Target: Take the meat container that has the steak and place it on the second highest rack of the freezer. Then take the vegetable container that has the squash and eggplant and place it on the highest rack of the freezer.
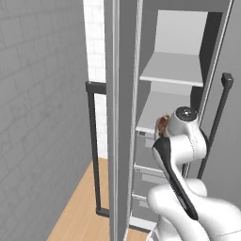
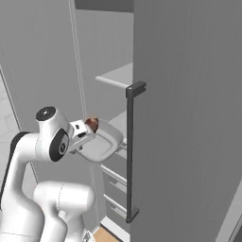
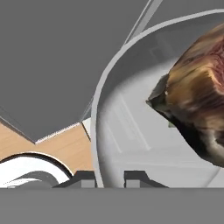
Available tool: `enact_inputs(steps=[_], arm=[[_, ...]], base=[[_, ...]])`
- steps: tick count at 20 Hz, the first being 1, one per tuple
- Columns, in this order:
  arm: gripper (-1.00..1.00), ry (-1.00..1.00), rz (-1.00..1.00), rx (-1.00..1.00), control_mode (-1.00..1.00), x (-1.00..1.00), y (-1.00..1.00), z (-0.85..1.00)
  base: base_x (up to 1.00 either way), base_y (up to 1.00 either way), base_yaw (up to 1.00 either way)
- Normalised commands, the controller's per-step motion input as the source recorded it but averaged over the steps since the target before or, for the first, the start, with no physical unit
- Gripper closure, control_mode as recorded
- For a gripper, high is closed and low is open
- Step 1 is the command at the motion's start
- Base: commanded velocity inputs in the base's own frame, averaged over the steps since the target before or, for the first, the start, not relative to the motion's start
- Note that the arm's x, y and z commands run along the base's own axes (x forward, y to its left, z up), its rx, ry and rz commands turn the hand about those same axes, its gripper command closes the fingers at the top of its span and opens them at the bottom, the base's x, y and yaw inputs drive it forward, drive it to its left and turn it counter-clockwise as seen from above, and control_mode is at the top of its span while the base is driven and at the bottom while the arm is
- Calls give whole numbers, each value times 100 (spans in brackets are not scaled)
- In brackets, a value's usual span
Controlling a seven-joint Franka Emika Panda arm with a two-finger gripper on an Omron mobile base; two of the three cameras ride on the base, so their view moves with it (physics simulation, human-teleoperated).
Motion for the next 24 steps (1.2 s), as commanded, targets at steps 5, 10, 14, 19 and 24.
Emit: enact_inputs(steps=[5,10,14,19,24], arm=[[100,0,0,0,-100,65,-6,0],[100,8,0,0,-100,48,-31,0],[100,1,0,0,-100,47,-28,-9],[100,0,0,0,-100,54,-10,-11],[100,0,0,0,-100,46,-26,-13]], base=[[0,0,0],[0,0,0],[0,0,0],[0,0,0],[0,0,0]])
